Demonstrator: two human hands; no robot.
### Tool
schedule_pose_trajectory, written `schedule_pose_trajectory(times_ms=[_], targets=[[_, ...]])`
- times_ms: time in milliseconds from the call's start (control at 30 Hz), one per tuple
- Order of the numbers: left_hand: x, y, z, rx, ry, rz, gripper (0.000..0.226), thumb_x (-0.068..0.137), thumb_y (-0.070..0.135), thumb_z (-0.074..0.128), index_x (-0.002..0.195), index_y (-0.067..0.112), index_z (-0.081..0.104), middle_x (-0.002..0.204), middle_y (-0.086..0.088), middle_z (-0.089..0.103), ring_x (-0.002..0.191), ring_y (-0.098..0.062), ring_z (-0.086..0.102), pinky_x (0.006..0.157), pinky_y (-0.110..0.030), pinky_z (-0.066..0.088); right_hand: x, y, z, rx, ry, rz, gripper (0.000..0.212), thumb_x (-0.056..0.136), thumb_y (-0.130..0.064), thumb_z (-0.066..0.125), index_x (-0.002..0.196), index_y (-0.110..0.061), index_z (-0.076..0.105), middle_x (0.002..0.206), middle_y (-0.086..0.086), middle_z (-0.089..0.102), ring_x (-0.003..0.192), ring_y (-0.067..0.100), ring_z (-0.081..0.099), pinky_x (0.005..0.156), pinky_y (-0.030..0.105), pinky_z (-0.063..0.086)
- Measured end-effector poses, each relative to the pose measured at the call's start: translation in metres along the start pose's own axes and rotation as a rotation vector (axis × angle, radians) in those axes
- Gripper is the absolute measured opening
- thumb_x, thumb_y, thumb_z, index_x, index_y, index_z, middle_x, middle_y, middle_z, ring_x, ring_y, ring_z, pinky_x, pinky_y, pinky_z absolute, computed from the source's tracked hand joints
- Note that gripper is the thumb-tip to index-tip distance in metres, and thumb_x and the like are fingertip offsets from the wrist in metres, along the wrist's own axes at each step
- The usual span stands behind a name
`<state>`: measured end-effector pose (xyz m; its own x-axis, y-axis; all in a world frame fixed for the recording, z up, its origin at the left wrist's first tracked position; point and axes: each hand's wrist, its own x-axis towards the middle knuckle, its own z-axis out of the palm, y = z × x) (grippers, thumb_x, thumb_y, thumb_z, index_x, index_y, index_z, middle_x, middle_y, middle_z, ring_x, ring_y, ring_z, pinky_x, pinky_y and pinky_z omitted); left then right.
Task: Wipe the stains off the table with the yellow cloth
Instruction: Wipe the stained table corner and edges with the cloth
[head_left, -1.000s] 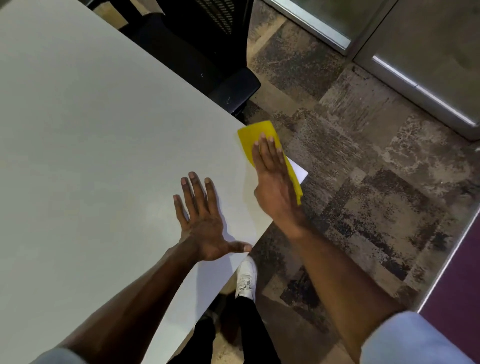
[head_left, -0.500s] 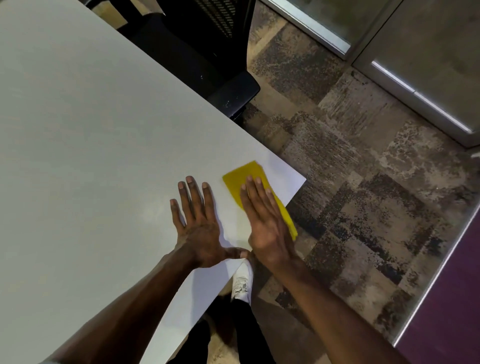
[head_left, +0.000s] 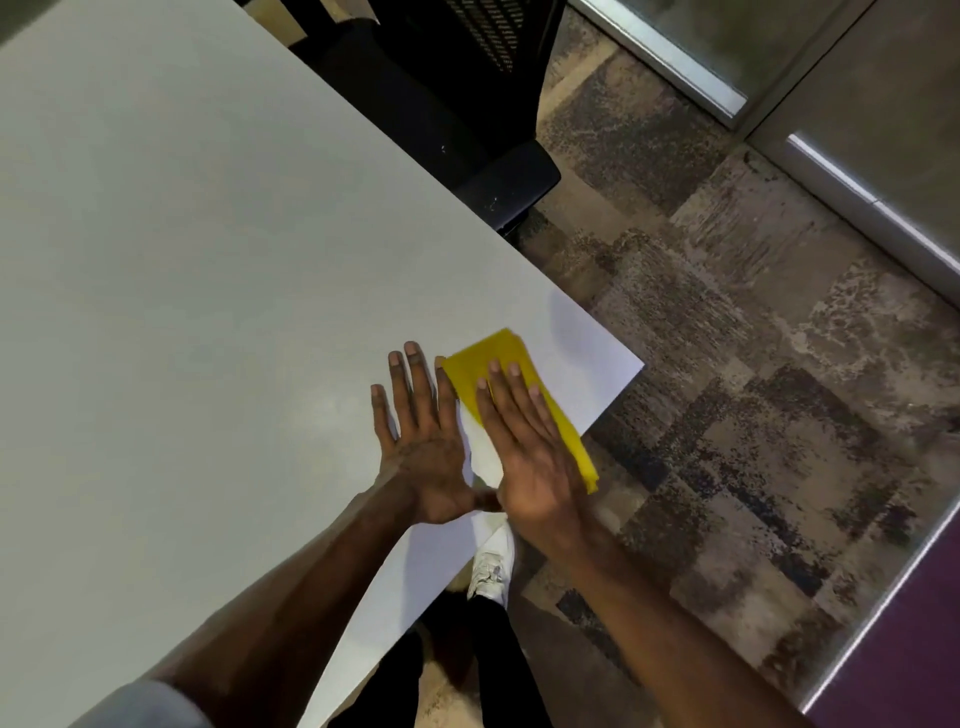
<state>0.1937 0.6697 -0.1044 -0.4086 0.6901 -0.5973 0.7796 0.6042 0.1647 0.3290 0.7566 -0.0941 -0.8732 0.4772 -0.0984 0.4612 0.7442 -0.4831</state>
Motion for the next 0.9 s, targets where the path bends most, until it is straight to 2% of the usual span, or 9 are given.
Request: schedule_pose_trajectory(times_ms=[100, 200, 300, 400, 500, 633, 700, 833, 900], targets=[[0.001, -0.002, 0.0, -0.039, 0.023, 0.014, 0.181, 0.043, 0.117, 0.042, 0.159, 0.005, -0.04, 0.162, -0.025, -0.054, 0.151, -0.047, -0.05, 0.126, -0.071, -0.02, 0.026, 0.012, -0.01, -0.061, -0.041, -0.017, 0.085, 0.082, 0.002, 0.023, 0.167, -0.004, 0.023, 0.178, 0.016, 0.014, 0.167, 0.033, 0.008, 0.136, 0.05, 0.016], [0.003, -0.004, 0.001, -0.047, 0.04, 0.014, 0.181, 0.04, 0.119, 0.038, 0.161, 0.007, -0.038, 0.165, -0.023, -0.051, 0.153, -0.045, -0.048, 0.126, -0.071, -0.021, 0.083, 0.032, -0.026, -0.095, -0.076, 0.039, 0.091, 0.086, 0.012, 0.041, 0.169, -0.007, 0.011, 0.179, 0.014, -0.001, 0.167, 0.032, -0.005, 0.137, 0.046, 0.005], [0.004, -0.004, 0.003, -0.038, 0.035, 0.005, 0.181, 0.041, 0.119, 0.039, 0.162, 0.009, -0.038, 0.165, -0.022, -0.051, 0.154, -0.045, -0.048, 0.126, -0.071, -0.02, 0.125, 0.039, -0.038, -0.072, -0.058, 0.12, 0.091, 0.09, 0.011, 0.049, 0.17, -0.008, 0.01, 0.18, 0.012, -0.002, 0.168, 0.029, -0.007, 0.137, 0.043, 0.001], [0.003, -0.006, 0.005, -0.049, 0.045, 0.014, 0.182, 0.04, 0.119, 0.039, 0.162, 0.009, -0.037, 0.166, -0.022, -0.05, 0.154, -0.044, -0.048, 0.127, -0.071, -0.02, 0.114, 0.034, -0.033, -0.076, -0.041, 0.14, 0.091, 0.09, 0.009, 0.048, 0.169, -0.006, 0.007, 0.18, 0.014, -0.003, 0.167, 0.032, -0.008, 0.137, 0.046, 0.003], [0.0, -0.006, 0.006, -0.067, 0.049, 0.03, 0.182, 0.04, 0.119, 0.04, 0.162, 0.009, -0.038, 0.166, -0.022, -0.049, 0.155, -0.044, -0.047, 0.127, -0.071, -0.02, 0.064, 0.021, -0.02, -0.071, -0.035, 0.096, 0.089, 0.085, 0.011, 0.037, 0.169, -0.004, 0.012, 0.179, 0.016, 0.003, 0.167, 0.035, -0.004, 0.136, 0.051, 0.01], [0.0, -0.005, 0.003, -0.068, 0.055, 0.035, 0.182, 0.042, 0.118, 0.044, 0.161, 0.009, -0.038, 0.166, -0.022, -0.05, 0.154, -0.044, -0.048, 0.125, -0.069, -0.024, 0.036, 0.011, -0.009, -0.086, -0.046, 0.061, 0.09, 0.079, 0.001, 0.014, 0.168, -0.006, 0.02, 0.179, 0.014, 0.012, 0.167, 0.033, 0.006, 0.135, 0.052, 0.019], [0.001, -0.005, 0.002, -0.055, 0.058, 0.029, 0.181, 0.043, 0.118, 0.044, 0.16, 0.009, -0.04, 0.165, -0.022, -0.051, 0.154, -0.044, -0.048, 0.126, -0.069, -0.023, 0.058, 0.012, -0.013, -0.121, -0.059, 0.033, 0.087, 0.082, 0.0, 0.018, 0.169, -0.006, 0.018, 0.179, 0.014, 0.01, 0.167, 0.033, 0.003, 0.136, 0.05, 0.015], [0.0, -0.002, 0.0, -0.042, 0.039, 0.014, 0.179, 0.043, 0.118, 0.043, 0.158, 0.011, -0.044, 0.163, -0.021, -0.054, 0.152, -0.045, -0.05, 0.127, -0.07, -0.021, 0.139, 0.012, -0.022, -0.163, -0.077, -0.016, 0.081, 0.097, -0.004, 0.043, 0.17, -0.008, 0.008, 0.18, 0.014, -0.003, 0.167, 0.032, -0.007, 0.136, 0.046, 0.0], [-0.002, 0.0, 0.0, -0.032, 0.032, -0.009, 0.177, 0.043, 0.119, 0.038, 0.157, 0.013, -0.045, 0.164, -0.019, -0.054, 0.153, -0.044, -0.049, 0.127, -0.07, -0.019, 0.172, 0.008, -0.025, -0.196, -0.068, -0.019, 0.077, 0.102, -0.01, 0.04, 0.17, -0.009, 0.006, 0.18, 0.013, -0.005, 0.167, 0.032, -0.009, 0.136, 0.045, -0.001]])
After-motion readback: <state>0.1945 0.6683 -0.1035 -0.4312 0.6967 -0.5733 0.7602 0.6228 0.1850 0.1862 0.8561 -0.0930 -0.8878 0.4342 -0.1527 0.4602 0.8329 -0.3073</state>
